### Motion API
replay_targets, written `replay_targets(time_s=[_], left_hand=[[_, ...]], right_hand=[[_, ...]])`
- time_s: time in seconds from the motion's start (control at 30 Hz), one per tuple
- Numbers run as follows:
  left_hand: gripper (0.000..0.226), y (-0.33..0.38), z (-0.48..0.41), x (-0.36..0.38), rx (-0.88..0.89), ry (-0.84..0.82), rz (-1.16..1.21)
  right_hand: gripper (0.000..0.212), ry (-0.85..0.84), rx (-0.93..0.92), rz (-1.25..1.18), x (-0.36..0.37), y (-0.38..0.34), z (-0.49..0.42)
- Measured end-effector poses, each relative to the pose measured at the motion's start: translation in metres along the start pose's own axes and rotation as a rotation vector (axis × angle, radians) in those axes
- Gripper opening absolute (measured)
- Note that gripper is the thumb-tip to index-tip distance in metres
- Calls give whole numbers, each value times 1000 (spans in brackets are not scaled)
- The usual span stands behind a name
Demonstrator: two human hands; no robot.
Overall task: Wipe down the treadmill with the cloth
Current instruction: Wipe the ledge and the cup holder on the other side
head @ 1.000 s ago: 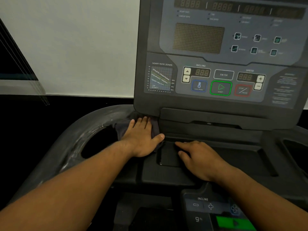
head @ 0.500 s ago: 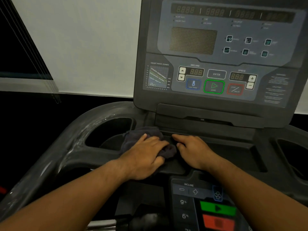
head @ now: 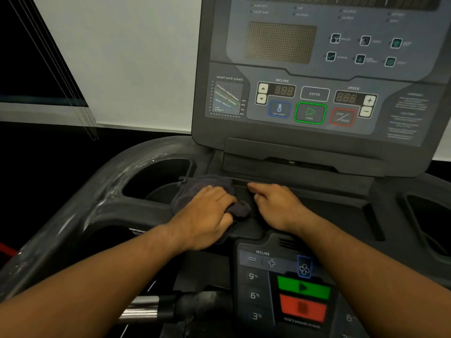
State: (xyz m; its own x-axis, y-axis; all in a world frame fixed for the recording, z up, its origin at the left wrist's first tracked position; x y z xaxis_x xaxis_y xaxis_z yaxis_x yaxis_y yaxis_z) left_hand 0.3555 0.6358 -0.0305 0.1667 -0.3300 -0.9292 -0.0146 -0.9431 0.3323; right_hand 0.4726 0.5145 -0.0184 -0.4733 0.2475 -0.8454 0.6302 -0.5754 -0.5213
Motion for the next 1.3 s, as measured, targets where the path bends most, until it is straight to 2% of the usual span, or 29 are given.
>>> replay_targets(time_s=[0.13, 0.37, 0.5, 0.57, 0.73, 0.87, 1.03, 1.2, 1.3], left_hand=[[30, 6, 5, -3, -89, 51, 185], [35, 48, 2, 4, -152, -123, 637], [32, 58, 17, 7, -154, -16, 720], [29, 55, 25, 4, -114, 14, 727], [25, 47, 27, -4, 17, -116, 526], [40, 47, 23, 1, 12, -351, 391], [49, 50, 3, 10, 4, -476, 259], [53, 42, -13, 15, -14, -519, 79], [55, 26, -14, 13, -25, -427, -53]], right_hand=[[43, -93, -25, -101, -3, 9, 6], [41, -58, 9, -321, -1, 18, 6], [37, -35, 68, -521, -1, 21, 6], [35, -19, 68, -505, -1, 22, 5], [35, -46, 49, -390, 0, 18, 7], [32, -5, 71, -421, 0, 19, 6], [30, 11, 94, -466, -2, 19, 7], [26, 121, 118, -476, -12, 21, 13], [25, 140, 126, -491, -13, 22, 14]])
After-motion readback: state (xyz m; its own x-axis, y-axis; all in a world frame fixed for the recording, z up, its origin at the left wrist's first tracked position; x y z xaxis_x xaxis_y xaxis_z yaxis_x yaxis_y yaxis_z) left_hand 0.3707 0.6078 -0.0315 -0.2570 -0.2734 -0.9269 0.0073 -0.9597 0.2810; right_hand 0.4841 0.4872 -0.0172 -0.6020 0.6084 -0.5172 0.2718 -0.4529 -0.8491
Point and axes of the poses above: each hand's wrist, its own z-axis away from the middle knuckle, its own x-axis out of the palm, y = z × x, the point moved 4 cm from there along -z, towards the middle knuckle, and after that the axes turned 1 degree about -y, right-handed, at the moved point
